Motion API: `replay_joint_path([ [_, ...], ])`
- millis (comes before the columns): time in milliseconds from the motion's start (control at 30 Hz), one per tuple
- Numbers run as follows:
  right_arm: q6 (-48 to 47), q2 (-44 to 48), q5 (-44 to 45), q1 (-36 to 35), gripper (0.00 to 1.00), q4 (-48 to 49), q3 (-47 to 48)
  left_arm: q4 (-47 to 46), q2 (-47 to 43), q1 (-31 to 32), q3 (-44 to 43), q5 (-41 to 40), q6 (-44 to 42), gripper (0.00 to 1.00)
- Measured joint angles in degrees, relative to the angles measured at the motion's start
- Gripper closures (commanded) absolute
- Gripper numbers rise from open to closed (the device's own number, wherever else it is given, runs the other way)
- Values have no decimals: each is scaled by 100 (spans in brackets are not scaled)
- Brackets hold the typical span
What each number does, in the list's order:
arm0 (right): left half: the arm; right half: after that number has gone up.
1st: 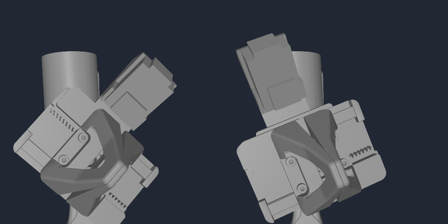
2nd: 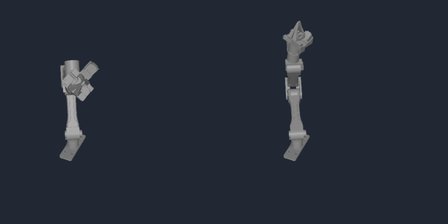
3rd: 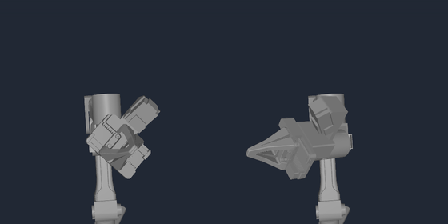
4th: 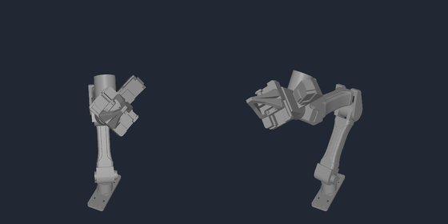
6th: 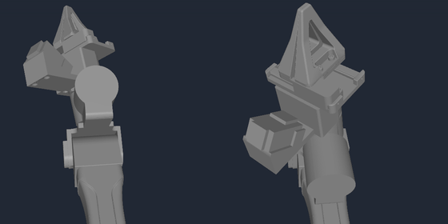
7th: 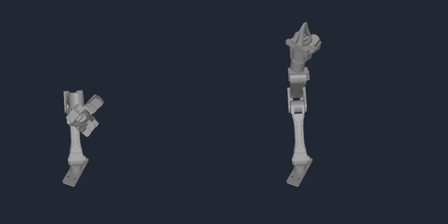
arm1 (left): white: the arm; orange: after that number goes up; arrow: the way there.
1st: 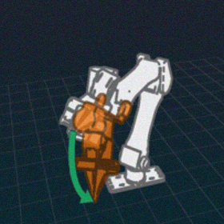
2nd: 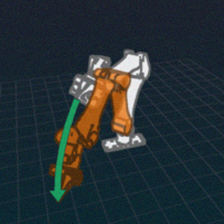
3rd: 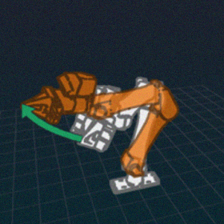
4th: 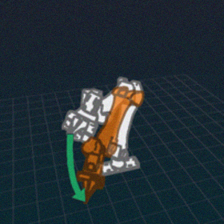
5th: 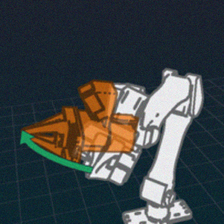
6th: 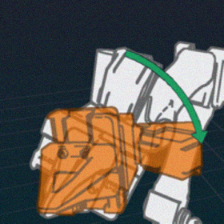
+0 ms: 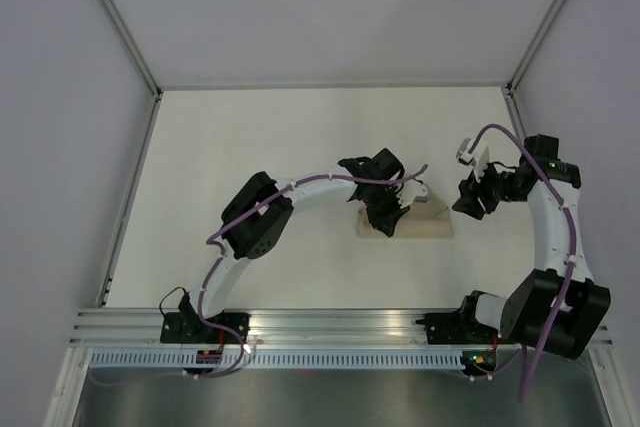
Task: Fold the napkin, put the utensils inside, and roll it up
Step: Roll the napkin with the utensil
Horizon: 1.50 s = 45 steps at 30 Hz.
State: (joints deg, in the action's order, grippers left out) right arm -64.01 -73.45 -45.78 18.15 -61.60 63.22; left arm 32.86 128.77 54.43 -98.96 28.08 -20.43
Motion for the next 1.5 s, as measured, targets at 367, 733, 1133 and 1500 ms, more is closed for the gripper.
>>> replay_joint_path([
  [367,-94,1801,785,-2194,40,892,-1827,675,566,-483,-667,1399,369,98],
  [733,732,1661,2450,-4218,41,2964,-3071,1652,1119,-533,-1469,1908,651,98],
  [1133,1091,953,3432,-5217,46,4269,-3565,2083,1320,-533,-1773,2041,774,91],
  [1500,1226,680,3689,-5250,71,4815,-3683,2105,1399,-544,-1845,2044,1117,64],
])
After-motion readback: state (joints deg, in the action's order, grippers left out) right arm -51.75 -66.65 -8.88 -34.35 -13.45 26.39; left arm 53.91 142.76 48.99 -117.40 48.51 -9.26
